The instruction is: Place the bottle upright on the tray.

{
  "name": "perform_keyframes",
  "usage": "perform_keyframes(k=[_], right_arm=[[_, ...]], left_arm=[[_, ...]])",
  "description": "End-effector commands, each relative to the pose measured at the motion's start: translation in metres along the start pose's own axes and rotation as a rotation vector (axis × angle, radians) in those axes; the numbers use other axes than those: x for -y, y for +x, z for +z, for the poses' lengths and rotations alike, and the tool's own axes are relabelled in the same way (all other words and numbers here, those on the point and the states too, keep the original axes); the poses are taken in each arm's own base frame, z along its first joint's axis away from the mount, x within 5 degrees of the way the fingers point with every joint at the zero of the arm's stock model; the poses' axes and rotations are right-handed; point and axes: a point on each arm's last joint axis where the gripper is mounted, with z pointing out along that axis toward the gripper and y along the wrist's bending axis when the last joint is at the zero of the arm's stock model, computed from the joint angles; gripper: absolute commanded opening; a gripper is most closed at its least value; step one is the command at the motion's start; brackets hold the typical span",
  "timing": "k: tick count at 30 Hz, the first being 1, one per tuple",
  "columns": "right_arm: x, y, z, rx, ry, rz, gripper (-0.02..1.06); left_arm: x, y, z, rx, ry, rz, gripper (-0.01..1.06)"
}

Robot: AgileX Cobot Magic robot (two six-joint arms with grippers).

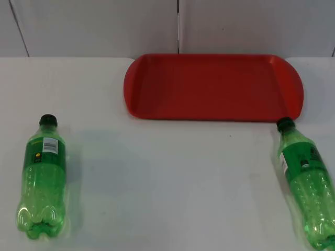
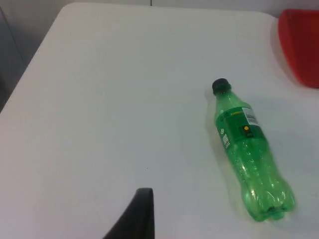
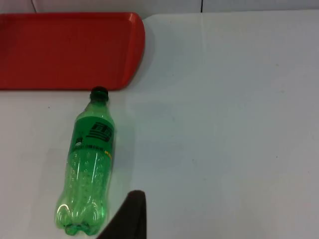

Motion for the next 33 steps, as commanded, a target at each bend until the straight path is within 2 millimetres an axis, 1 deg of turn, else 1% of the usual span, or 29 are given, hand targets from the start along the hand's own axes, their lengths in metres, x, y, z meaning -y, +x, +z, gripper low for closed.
perform_keyframes(k=[1, 4, 10, 11, 19, 22, 26, 27, 31, 32, 33], right_arm=[[0.0, 0.0, 0.0, 0.008, -0.001, 0.004, 1.05], [0.0, 0.0, 0.0, 0.008, -0.001, 0.004, 1.05], [0.0, 0.0, 0.0, 0.008, -0.001, 0.004, 1.05], [0.0, 0.0, 0.0, 0.008, -0.001, 0.004, 1.05], [0.0, 0.0, 0.0, 0.008, -0.001, 0.004, 1.05], [0.0, 0.0, 0.0, 0.008, -0.001, 0.004, 1.05], [0.0, 0.0, 0.0, 0.008, -0.001, 0.004, 1.05], [0.0, 0.0, 0.0, 0.008, -0.001, 0.004, 1.05], [0.0, 0.0, 0.0, 0.008, -0.001, 0.004, 1.05], [0.0, 0.0, 0.0, 0.008, -0.001, 0.004, 1.05], [0.0, 0.0, 0.0, 0.008, -0.001, 0.004, 1.05]], left_arm=[[0.002, -0.004, -0.005, 0.035, 0.012, -0.011, 1.05], [0.002, -0.009, -0.011, 0.061, 0.013, -0.009, 1.05], [0.003, -0.027, -0.019, 0.07, 0.013, -0.01, 1.05], [0.003, -0.032, -0.02, 0.069, 0.013, -0.017, 1.05], [0.003, -0.045, -0.019, 0.054, 0.012, -0.021, 1.05], [0.003, -0.048, -0.015, 0.028, 0.012, -0.023, 1.05], [0.004, -0.055, -0.001, -0.048, 0.026, -0.039, 1.05], [0.004, -0.055, -0.001, -0.048, 0.026, -0.039, 1.05], [0.005, -0.06, 0.012, -0.114, 0.051, -0.062, 1.05], [0.005, -0.06, 0.012, -0.114, 0.051, -0.062, 1.05], [0.005, -0.062, 0.018, -0.144, 0.05, -0.061, 1.05]])
